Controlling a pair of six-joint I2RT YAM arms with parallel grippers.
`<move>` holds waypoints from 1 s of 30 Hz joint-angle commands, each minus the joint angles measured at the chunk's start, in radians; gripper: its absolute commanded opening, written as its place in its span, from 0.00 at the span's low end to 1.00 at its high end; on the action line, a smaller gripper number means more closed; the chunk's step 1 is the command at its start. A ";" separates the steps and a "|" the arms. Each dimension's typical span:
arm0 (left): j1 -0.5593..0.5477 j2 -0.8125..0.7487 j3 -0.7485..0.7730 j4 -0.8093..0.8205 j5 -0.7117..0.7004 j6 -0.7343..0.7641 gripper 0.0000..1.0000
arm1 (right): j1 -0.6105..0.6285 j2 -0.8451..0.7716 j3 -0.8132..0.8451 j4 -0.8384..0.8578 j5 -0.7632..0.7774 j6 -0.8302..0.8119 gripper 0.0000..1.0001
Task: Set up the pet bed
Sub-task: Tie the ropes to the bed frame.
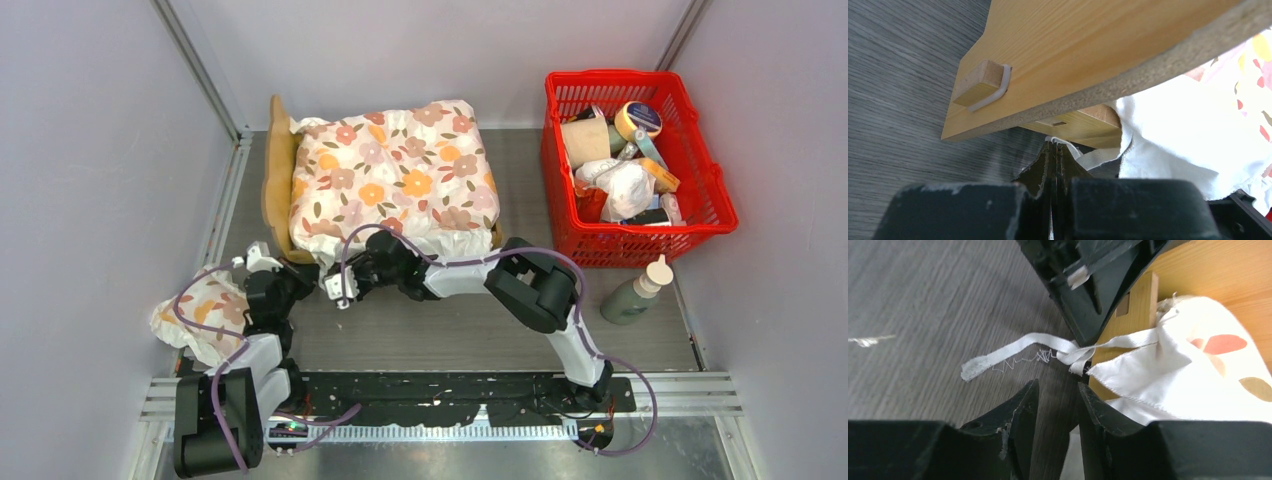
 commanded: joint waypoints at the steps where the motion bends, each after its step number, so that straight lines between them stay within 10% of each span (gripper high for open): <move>1: 0.008 0.006 0.032 0.063 0.014 -0.002 0.00 | -0.005 0.039 0.059 0.042 0.038 -0.110 0.40; 30: 0.024 0.041 0.049 0.068 0.054 -0.006 0.00 | -0.007 0.167 0.121 0.232 0.144 -0.118 0.40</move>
